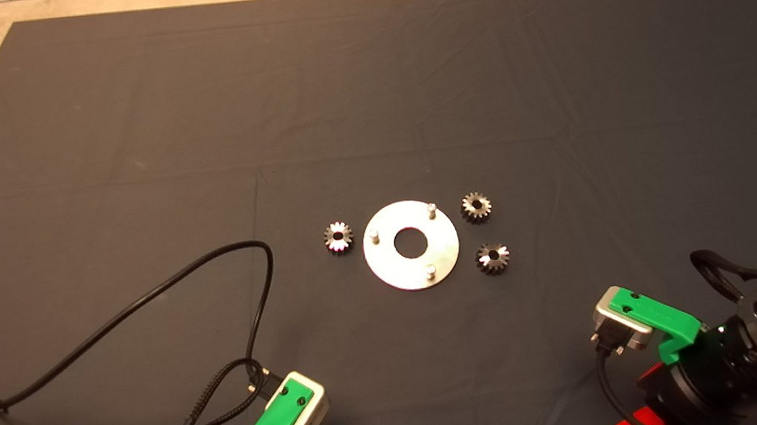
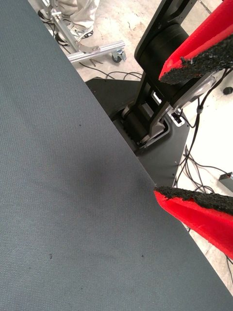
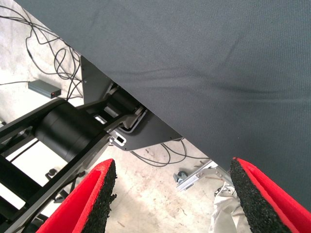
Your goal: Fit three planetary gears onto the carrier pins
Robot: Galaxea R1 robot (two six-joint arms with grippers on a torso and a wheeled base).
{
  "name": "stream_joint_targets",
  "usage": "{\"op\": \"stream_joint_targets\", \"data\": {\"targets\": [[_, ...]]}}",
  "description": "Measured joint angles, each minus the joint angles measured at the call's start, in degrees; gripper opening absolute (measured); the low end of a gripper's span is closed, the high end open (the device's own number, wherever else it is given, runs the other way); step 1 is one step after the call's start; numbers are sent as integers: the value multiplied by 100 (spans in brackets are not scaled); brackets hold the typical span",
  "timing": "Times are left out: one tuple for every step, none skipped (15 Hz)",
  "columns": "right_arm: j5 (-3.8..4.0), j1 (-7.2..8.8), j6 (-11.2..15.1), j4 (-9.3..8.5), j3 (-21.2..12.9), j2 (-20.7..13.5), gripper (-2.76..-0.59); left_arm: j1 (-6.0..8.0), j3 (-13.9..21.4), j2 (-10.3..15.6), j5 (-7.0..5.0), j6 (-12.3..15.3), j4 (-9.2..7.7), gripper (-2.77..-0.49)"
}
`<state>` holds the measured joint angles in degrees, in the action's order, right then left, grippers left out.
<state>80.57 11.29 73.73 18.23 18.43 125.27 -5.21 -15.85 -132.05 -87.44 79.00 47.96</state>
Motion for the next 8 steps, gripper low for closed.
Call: {"op": "stream_joint_targets", "data": {"targets": [[0, 0, 0, -4, -4, 0, -162, 0, 0, 0, -4, 0, 0, -180], [0, 0, 0, -4, -7, -2, -162, 0, 0, 0, -4, 0, 0, -180], [0, 0, 0, -7, -7, -1, -162, 0, 0, 0, -2, 0, 0, -180], [2, 0, 0, -4, -7, 0, -162, -2, 0, 0, -2, 0, 0, -180], [2, 0, 0, -4, -7, 0, -162, -2, 0, -1, -4, 0, 0, -180], [13, 0, -9, -4, -7, -2, -162, 0, 0, -1, -2, 2, 0, -180], [46, 0, -38, -7, -7, -5, -162, 0, 0, -1, -2, 2, 0, -180], [80, 1, -121, -5, -7, -5, -162, 0, 0, -4, -2, 5, 0, -180]]}}
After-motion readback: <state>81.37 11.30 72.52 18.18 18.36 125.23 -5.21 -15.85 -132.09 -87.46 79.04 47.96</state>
